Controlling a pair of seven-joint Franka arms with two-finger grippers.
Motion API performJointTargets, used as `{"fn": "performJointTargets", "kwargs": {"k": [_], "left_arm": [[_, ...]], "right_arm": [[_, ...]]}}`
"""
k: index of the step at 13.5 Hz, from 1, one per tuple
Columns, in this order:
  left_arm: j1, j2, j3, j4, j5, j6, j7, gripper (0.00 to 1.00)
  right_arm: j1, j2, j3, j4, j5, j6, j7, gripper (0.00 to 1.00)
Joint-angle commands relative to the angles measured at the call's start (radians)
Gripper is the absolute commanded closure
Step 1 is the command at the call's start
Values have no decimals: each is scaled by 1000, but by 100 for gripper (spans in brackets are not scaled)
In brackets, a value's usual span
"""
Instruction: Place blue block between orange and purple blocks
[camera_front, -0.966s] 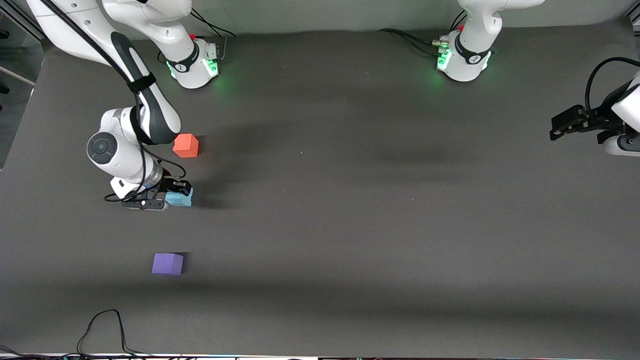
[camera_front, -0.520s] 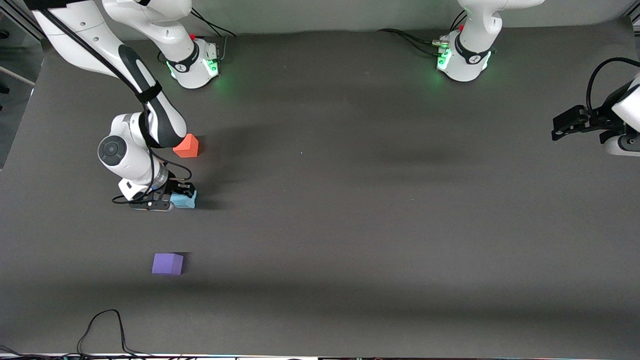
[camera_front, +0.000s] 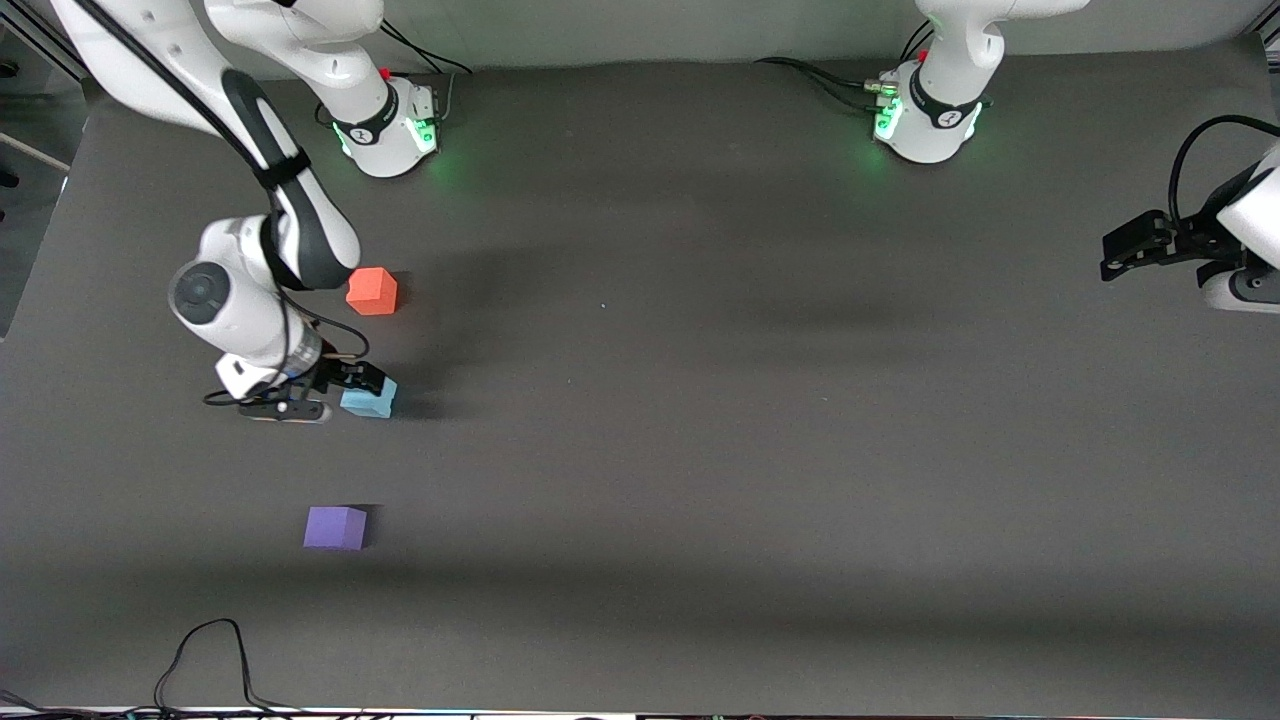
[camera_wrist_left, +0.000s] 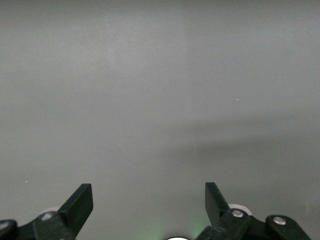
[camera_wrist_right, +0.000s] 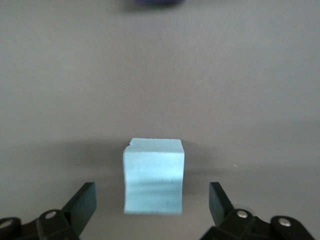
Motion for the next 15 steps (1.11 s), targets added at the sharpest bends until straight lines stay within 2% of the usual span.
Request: {"fn": "performJointTargets", "kwargs": {"k": [1,3,6,10,15], "left_arm": [[-9,-6,5,-1,12,3,14,0],[-8,-5,5,-1,12,4,14,0],[-9,-5,5,-2,12,7,13,0],[-8,-5,5,-1,12,7,13,0],[-8,-5,5,-2,12,7,13,0]], "right_arm": [[11,-229,-11,-1,6,-165,-21,0],[14,-323,-9,44,7,-272,-20,0],[16,-366,-11,211,21,-565,-18,0],[22,-469,-13,222,21,-622,-20,0],[24,-497,-16,219,22,-664,-20,0]]}}
